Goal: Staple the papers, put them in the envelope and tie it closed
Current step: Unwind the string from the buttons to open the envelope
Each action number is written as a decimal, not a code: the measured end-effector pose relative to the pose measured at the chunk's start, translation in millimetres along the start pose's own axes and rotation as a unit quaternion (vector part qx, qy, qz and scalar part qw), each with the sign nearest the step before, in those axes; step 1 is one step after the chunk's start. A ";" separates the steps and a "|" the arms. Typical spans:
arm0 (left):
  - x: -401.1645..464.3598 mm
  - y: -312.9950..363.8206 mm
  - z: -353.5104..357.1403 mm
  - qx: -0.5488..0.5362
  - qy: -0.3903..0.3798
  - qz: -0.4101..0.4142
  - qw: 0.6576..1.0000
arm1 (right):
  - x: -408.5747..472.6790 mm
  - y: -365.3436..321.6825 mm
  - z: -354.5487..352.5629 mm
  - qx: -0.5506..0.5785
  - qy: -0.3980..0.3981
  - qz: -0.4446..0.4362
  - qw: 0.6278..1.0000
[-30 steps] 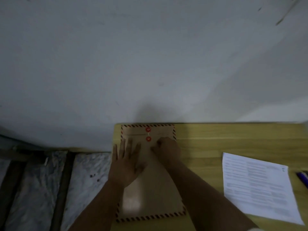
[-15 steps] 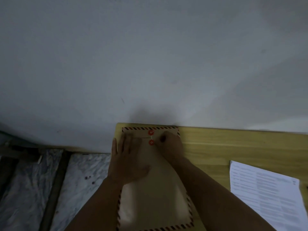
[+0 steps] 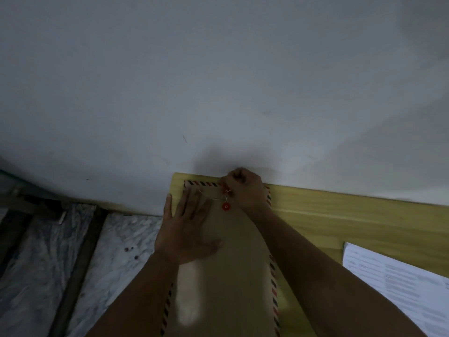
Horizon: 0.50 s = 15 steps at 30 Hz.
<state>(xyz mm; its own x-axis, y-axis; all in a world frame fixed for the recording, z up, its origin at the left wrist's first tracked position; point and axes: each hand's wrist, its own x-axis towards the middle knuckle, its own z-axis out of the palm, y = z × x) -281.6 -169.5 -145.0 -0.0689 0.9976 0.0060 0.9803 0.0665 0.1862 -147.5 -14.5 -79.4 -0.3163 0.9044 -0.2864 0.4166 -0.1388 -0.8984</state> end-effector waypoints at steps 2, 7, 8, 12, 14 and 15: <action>0.2 0.2 -0.4 0.002 -0.002 -0.003 1.000 | 5.5 -4.3 -2.4 0.008 -0.046 -0.015 0.999; 1.0 0.9 -3.8 -0.009 -0.018 -0.018 1.000 | 12.6 -6.2 -9.1 -0.211 -0.113 -0.075 0.968; 1.2 0.9 -4.4 -0.010 -0.021 -0.020 1.000 | 12.0 -6.8 -10.1 -0.240 -0.121 -0.077 0.960; 0.8 0.6 -4.2 -0.014 -0.017 -0.013 1.000 | 5.3 -8.1 -11.1 -0.361 -0.177 -0.116 0.908; 0.7 0.0 -2.9 -0.017 -0.012 -0.009 1.000 | 4.9 -4.2 -6.4 -0.456 -0.198 -0.143 0.856; 0.8 -0.5 -2.2 -0.015 -0.014 -0.010 1.000 | 6.1 -0.5 -3.2 -0.487 -0.195 -0.156 0.837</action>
<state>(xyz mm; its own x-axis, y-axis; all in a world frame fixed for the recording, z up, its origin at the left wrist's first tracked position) -282.5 -168.7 -142.9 -0.0834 0.9962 -0.0256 0.9728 0.0870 0.2147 -146.9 -7.7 -79.7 -0.7140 0.6081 -0.3470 0.6992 0.6456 -0.3071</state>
